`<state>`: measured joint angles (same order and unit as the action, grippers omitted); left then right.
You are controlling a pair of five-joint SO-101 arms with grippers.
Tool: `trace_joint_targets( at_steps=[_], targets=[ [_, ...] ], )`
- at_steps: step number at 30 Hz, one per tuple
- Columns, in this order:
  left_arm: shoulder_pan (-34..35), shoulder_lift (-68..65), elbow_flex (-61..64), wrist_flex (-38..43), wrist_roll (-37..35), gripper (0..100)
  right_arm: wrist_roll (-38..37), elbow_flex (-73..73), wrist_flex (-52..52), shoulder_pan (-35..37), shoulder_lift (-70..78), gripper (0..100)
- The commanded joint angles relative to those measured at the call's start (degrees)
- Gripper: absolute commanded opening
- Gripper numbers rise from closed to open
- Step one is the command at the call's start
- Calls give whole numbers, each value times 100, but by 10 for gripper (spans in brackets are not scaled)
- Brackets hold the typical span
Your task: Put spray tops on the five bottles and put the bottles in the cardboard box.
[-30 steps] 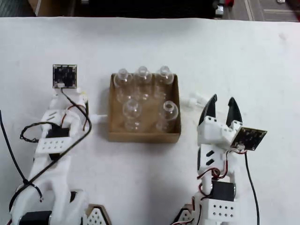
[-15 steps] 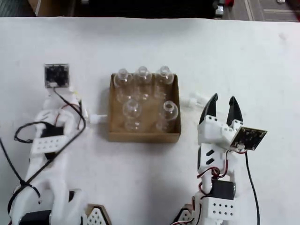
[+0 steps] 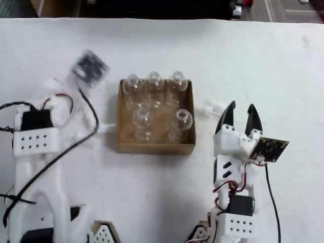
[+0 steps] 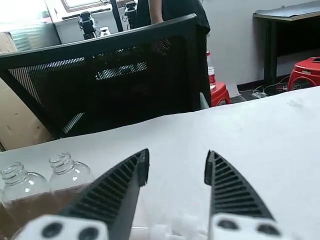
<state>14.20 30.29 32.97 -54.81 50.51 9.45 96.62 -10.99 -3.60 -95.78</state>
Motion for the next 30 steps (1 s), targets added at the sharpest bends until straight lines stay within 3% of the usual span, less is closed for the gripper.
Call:
trace_joint_targets(
  at_steps=[1, 8, 14, 19, 27, 30],
  targets=[
    [-119, -119, -273, -299, 1908, 20, -123, 53, 84, -40, 40, 159],
    [-84, -2053, -659, 1116, 1275, 20, -782, 53, -57, 251, 48, 156],
    [-110, -4242, -2848, -88, 88, 20, -818, 53, -92, 268, 48, 156],
    [-75, -5780, -4334, -105, -800, 20, -818, 53, -92, 268, 48, 157],
    [-75, -7811, -6207, -97, -897, 20, -818, 53, -92, 268, 48, 158],
    [101, -8110, -6752, -475, -862, 20, -818, 53, -92, 268, 48, 159]
  ],
)
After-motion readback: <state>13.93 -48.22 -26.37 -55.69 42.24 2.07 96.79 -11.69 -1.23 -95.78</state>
